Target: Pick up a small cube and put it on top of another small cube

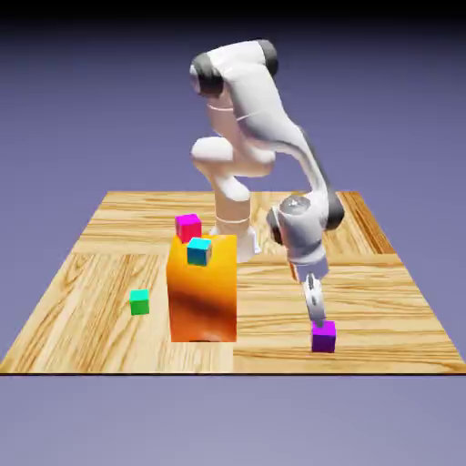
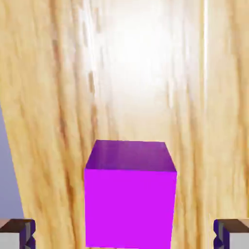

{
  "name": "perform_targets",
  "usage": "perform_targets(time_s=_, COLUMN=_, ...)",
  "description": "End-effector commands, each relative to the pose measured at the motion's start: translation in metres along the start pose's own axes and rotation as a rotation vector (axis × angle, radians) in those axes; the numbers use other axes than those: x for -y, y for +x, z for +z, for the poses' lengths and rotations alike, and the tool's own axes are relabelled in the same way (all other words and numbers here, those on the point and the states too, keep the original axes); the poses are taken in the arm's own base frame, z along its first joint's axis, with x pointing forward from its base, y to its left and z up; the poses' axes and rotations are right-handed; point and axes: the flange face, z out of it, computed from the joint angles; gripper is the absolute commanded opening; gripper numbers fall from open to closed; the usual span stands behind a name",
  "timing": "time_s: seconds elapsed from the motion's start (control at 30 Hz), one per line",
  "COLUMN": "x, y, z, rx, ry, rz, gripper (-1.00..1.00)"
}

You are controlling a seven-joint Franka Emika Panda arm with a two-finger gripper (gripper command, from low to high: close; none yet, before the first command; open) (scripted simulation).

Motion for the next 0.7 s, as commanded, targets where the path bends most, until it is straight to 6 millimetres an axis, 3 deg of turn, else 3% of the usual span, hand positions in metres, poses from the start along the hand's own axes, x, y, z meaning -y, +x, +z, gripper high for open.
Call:
perform_targets(time_s=0.0, x=0.001, y=0.0, z=0.012, rx=0.002, ry=-0.001, rz=0.001, gripper=0.0)
perform_targets(time_s=0.13, x=0.003, y=0.005, z=0.058, rx=-0.003, ry=0.003, rz=-0.001, gripper=0.0)
perform_targets(time_s=0.17, x=0.003, y=0.005, z=0.058, rx=-0.003, ry=0.003, rz=-0.001, gripper=-1.0)
perform_targets(time_s=0.2, x=0.003, y=0.005, z=0.058, rx=-0.003, ry=0.003, rz=-0.001, gripper=-1.0)
perform_targets(time_s=0.37, x=0.0, y=0.0, z=-0.005, rx=-0.001, ry=0.001, rz=0.0, gripper=-1.0)
perform_targets(time_s=0.43, x=0.007, y=-0.02, z=-0.033, rx=0.023, ry=0.006, rz=0.01, gripper=-1.0)
perform_targets(time_s=0.67, x=0.023, y=-0.025, z=-0.08, rx=-0.036, ry=0.067, rz=-0.308, gripper=-1.0)
